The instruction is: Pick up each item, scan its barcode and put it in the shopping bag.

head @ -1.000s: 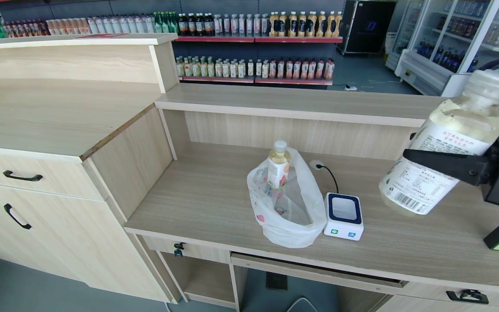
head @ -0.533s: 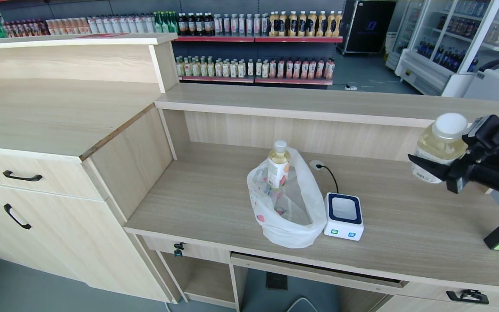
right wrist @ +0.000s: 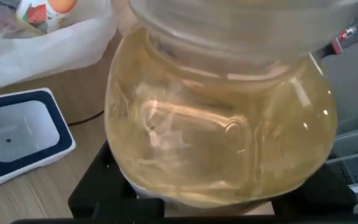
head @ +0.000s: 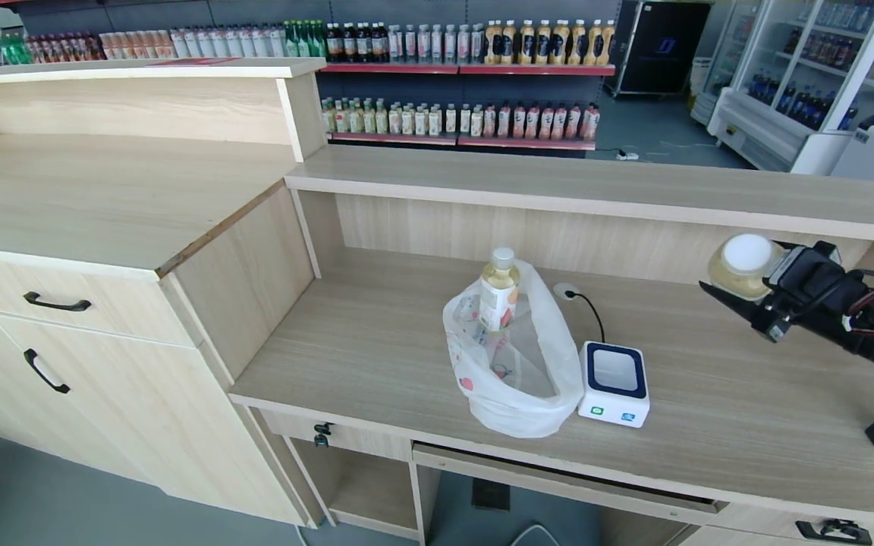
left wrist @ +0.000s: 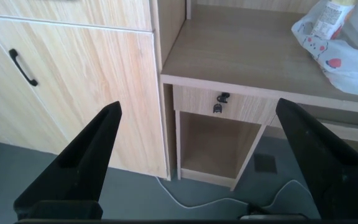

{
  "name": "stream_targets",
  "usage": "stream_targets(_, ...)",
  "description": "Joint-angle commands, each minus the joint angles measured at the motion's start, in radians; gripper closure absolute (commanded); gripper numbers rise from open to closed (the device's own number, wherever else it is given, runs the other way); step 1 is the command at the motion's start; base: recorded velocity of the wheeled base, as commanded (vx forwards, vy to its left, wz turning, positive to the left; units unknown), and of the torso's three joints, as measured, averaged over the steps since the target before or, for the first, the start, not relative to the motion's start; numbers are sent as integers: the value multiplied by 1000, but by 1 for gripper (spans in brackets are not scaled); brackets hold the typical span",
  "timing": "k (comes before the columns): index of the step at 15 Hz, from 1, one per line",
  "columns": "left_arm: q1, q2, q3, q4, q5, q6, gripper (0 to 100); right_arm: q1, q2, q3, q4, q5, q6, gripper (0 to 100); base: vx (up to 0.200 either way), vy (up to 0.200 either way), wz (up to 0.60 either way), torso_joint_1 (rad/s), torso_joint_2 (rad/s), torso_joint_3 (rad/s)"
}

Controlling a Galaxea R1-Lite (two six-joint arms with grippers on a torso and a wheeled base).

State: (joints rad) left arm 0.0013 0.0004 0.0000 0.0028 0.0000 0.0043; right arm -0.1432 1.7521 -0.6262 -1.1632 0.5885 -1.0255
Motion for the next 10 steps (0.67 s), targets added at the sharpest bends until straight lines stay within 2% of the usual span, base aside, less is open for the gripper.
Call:
stream_targets(1,0,0,0,0,0,0,0,4,41,13,-15,45,-22,100,0,0,600,2,7,2)
stream_targets(5,0,0,0,0,0,0,0,-7,138,54,-113,151,-119,100,0,0,0,0,0,0)
stream_targets(7,0,0,0,0,0,0,0,-32,178,66,-144,163,-171,100,0,0,0,0,0,0)
stream_targets(10,0,0,0,0,0,0,0,-59,213,85,-136,205,-243,100,0,0,0,0,0,0)
